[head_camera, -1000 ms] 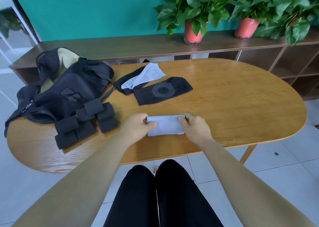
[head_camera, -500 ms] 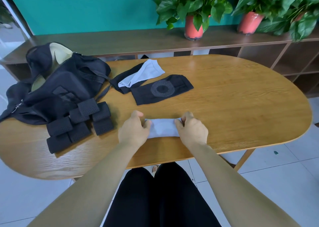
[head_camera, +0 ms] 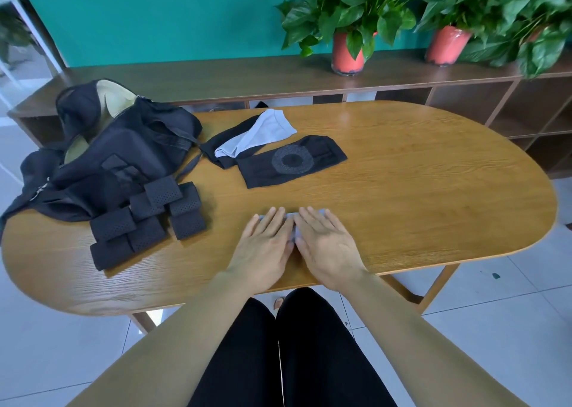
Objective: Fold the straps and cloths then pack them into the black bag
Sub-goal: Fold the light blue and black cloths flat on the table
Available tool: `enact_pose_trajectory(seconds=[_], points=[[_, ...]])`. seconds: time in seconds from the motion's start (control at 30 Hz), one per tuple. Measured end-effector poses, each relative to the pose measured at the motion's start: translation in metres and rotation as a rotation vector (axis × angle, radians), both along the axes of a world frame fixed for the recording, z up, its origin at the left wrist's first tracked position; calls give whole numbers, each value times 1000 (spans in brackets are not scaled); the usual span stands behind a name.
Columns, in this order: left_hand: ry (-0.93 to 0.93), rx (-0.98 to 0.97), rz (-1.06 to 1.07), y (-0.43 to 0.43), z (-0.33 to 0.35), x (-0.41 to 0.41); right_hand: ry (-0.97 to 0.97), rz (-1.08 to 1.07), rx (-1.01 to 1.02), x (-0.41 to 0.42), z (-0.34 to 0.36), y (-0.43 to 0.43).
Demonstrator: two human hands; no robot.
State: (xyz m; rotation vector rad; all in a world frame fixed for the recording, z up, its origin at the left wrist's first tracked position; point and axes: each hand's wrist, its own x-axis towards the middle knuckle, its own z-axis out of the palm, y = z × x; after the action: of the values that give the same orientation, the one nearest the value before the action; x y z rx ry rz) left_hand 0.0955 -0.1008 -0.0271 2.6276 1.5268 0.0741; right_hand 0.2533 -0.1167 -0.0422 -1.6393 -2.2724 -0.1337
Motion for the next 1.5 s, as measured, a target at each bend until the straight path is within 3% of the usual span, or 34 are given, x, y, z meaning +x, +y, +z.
enact_pose_trajectory(seconds=[0.13,0.37,0.7,0.87,1.3,1.5], points=[[-30,-68,-8,5,-6,-4,-48,-4,-108,6,-6,-1],[14,-95,-57,15,1,-5,-76,-73,55,9,-11,8],[65,-53,-25,46,12,18,-199,-684,-235,67,13,40],[79,-38,11,78,9,25,-179,-835,-298,80,17,69],[71,17,35,145,8,25,-221,-919,-316,92,23,125],[30,191,116,164,22,10,-165,-693,-194,37,32,138]])
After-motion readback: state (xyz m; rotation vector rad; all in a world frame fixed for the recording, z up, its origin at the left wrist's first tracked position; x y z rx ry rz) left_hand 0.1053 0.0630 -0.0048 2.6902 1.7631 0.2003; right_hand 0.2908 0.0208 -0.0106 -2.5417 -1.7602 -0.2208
